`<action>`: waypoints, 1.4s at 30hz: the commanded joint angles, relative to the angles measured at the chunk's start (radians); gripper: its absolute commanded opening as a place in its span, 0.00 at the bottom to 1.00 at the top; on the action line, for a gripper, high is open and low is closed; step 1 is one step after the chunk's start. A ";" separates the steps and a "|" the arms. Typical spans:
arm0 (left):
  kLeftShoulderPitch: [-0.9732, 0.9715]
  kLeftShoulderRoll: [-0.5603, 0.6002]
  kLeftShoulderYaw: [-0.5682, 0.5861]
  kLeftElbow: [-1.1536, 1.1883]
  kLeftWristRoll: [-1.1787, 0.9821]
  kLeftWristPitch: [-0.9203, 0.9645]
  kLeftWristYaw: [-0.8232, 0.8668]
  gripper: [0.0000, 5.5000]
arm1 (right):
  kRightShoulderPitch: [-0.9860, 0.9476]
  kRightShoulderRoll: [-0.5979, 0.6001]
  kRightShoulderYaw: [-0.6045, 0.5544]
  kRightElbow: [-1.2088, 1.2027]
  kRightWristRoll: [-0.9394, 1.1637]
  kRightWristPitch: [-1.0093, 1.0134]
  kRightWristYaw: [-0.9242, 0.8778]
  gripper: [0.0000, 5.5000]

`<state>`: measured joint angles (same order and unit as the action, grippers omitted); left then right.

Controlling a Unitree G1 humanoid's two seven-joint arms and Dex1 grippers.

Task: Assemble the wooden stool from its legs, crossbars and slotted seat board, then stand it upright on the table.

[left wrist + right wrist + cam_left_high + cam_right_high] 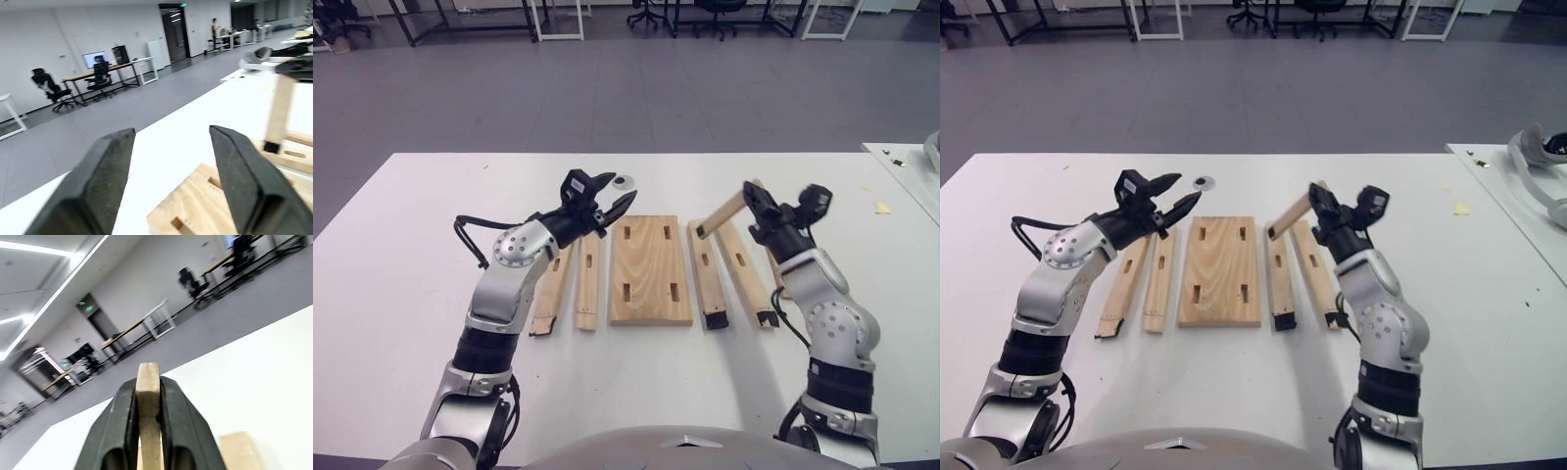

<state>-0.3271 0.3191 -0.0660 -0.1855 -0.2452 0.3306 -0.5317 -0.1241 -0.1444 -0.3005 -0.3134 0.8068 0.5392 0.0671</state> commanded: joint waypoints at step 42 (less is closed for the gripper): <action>-0.018 -0.043 0.128 0.063 -0.025 0.041 0.123 0.53 | 0.331 -0.112 0.420 0.313 -0.634 -0.168 0.155 0.08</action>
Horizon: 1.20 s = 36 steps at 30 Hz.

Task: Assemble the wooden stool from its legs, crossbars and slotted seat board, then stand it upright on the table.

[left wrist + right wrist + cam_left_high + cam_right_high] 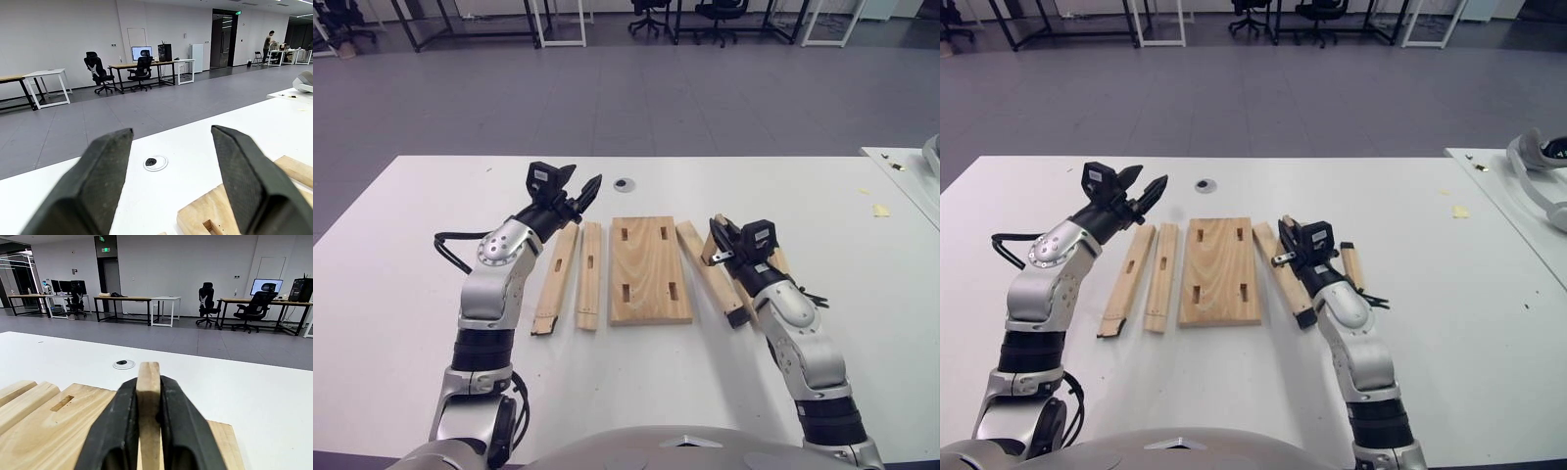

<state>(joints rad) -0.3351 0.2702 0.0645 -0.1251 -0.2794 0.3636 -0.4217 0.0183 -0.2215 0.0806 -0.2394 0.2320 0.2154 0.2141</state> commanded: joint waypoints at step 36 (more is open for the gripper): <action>0.000 -0.009 -0.004 -0.004 0.016 -0.006 0.035 0.53 | 0.113 -0.062 -0.061 0.043 0.032 0.123 0.085 0.49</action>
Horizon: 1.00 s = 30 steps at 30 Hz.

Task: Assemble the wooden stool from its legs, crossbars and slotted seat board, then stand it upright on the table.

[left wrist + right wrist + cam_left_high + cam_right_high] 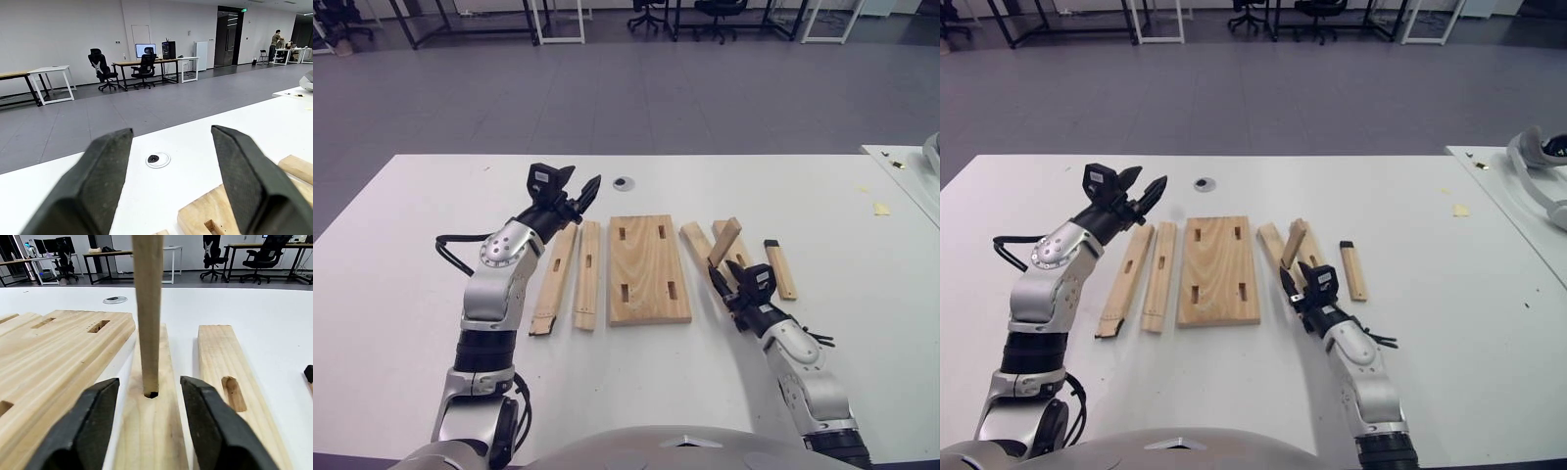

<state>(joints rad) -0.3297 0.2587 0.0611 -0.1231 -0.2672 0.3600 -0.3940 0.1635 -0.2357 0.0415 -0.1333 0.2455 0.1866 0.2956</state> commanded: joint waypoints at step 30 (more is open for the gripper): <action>0.007 -0.006 -0.018 -0.014 0.005 0.010 0.012 0.53 | -0.162 -0.150 0.043 -0.193 -0.008 0.716 -0.007 0.48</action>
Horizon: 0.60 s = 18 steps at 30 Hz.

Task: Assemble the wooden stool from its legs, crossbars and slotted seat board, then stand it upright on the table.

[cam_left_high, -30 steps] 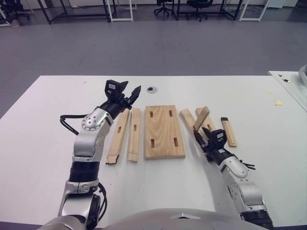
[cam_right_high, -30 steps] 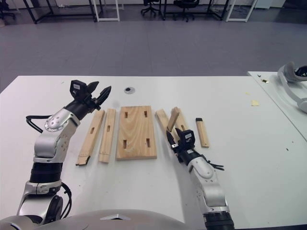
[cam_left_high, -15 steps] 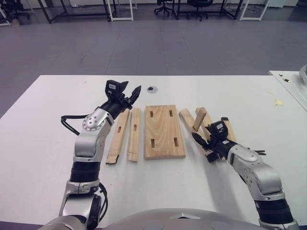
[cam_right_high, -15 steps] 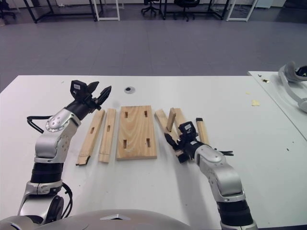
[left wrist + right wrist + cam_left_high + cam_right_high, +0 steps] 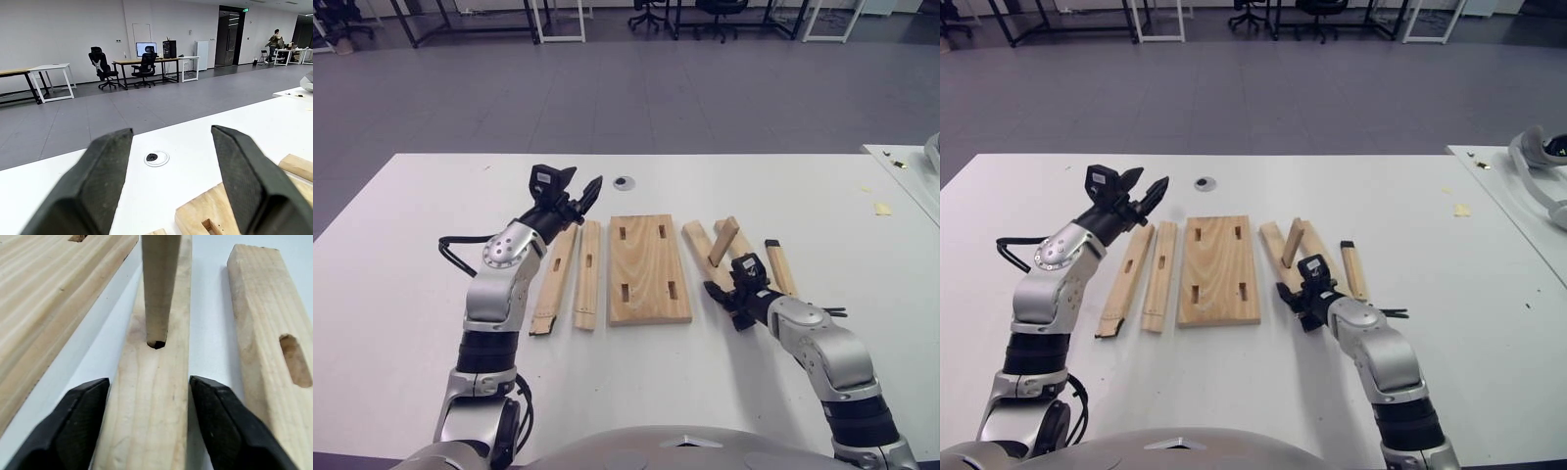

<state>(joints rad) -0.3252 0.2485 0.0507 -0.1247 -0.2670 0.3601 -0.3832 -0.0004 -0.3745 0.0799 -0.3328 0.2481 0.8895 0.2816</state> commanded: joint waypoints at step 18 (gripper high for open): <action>-0.085 -0.324 0.228 -0.034 -0.846 0.529 0.194 0.53 | -0.166 0.031 0.058 -0.197 0.032 -0.302 0.180 0.38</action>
<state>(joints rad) -0.3717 -0.0658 0.2453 -0.1666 -1.0460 0.8690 -0.2401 -0.1509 -0.3421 0.1141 -0.4846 0.2618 0.6032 0.4302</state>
